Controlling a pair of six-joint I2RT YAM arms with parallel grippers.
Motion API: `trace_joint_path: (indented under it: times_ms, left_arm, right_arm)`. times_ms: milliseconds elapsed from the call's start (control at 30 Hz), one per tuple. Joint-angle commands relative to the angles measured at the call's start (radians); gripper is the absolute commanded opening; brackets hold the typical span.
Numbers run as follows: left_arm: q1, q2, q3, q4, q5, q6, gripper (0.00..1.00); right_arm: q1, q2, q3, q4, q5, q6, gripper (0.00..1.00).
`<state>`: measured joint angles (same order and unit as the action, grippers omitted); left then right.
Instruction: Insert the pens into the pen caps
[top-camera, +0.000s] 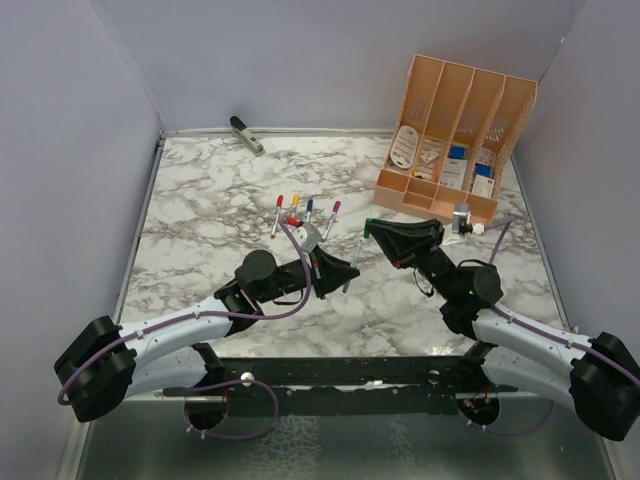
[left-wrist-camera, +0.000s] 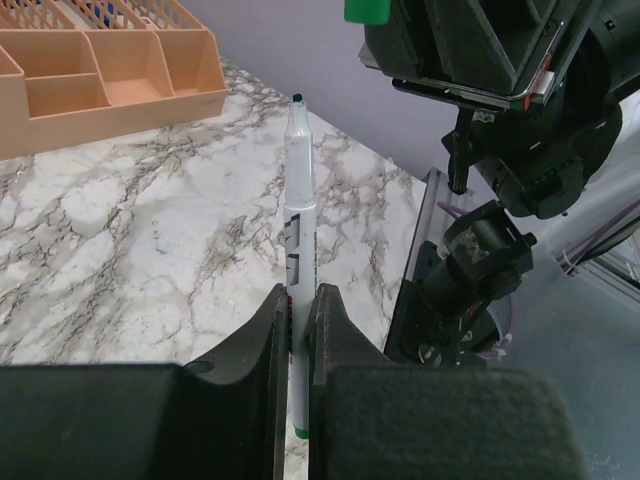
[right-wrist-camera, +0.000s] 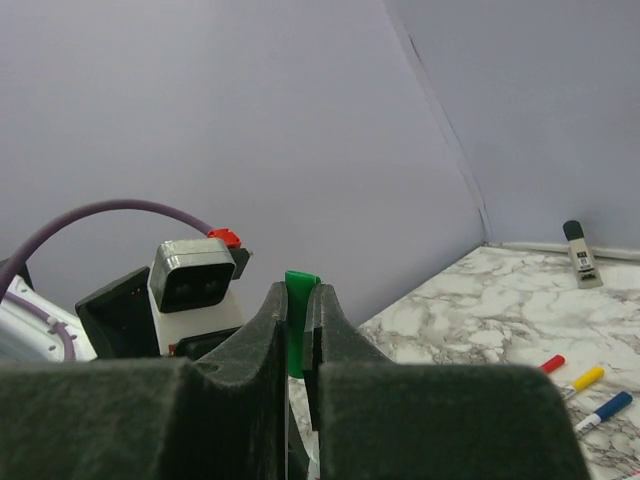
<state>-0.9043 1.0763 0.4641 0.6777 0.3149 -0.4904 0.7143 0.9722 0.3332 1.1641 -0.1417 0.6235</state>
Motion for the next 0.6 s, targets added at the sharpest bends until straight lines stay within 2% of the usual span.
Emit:
trace_joint_path:
  times_ms: [0,567]
  left_arm:
    - [0.001,-0.026,0.028,0.05,0.017,-0.022,0.0]
    - [0.001,-0.04,0.031,0.059,0.054,-0.03,0.0]
  right_arm:
    - [0.004,0.0,-0.016,0.064,-0.052,0.009,0.01]
    - [0.004,0.068,-0.017,0.139,-0.064,0.028,0.01]
